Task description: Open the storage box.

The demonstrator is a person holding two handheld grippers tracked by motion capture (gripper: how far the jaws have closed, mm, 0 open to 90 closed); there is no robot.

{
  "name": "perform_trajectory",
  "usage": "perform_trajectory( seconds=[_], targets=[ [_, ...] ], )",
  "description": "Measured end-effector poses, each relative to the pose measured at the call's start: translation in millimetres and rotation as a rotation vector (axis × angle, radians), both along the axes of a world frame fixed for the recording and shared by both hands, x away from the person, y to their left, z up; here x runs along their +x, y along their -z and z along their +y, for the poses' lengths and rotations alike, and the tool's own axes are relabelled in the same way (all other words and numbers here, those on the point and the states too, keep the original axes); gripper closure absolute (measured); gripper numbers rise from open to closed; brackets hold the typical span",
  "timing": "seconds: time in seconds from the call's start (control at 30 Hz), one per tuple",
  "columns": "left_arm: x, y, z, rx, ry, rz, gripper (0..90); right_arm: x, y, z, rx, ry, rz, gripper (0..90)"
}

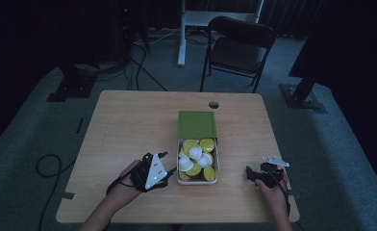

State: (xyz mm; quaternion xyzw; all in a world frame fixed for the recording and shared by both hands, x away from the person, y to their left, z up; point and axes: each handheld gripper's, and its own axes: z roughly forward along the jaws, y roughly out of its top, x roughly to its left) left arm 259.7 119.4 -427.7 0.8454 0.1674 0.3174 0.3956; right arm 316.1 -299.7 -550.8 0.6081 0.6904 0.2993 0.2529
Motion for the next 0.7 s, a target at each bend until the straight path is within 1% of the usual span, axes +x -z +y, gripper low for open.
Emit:
perform_trajectory(
  seconds=[0.03,0.1,0.13,0.17,0.2,0.23,0.33,0.43,0.5,0.57,0.67,0.7],
  targets=[
    [0.4,0.5,1.9,-0.002,-0.002,0.006,40.7,0.0,0.0,0.0,0.0,0.0,0.0,10.8],
    [1.3,2.1,6.2,-0.009,-0.006,0.012,40.1,0.0,0.0,0.0,0.0,0.0,0.0,10.8],
    [1.8,3.0,8.5,-0.013,-0.009,0.015,37.4,0.0,0.0,0.0,0.0,0.0,0.0,10.8],
    [2.5,3.9,11.2,-0.018,-0.015,0.021,37.4,0.0,0.0,0.0,0.0,0.0,0.0,10.8],
    [4.6,5.9,17.3,-0.036,-0.016,0.04,35.4,0.0,0.0,0.0,0.0,0.0,0.0,10.8],
    [4.6,5.9,17.3,-0.036,-0.016,0.04,34.8,0.0,0.0,0.0,0.0,0.0,0.0,10.8],
    [6.6,9.4,26.3,-0.064,-0.024,0.059,34.8,0.0,0.0,0.0,0.0,0.0,0.0,10.8],
    [9.2,13.0,34.4,-0.081,-0.034,0.076,33.3,0.0,0.0,0.0,0.0,0.0,0.0,10.8],
    [11.0,16.1,39.5,-0.089,-0.044,0.084,33.0,0.0,0.0,0.0,0.0,0.0,0.0,10.8],
    [12.8,19.7,44.1,-0.09,-0.053,0.094,30.1,0.0,0.0,0.0,0.0,0.0,0.0,10.8],
    [14.7,25.7,51.0,-0.105,-0.065,0.102,30.1,0.0,0.0,0.0,0.0,0.0,0.0,10.8],
    [15.7,27.8,53.1,-0.112,-0.069,0.116,30.0,0.0,0.0,0.0,0.0,0.0,0.0,10.8]
  ],
)
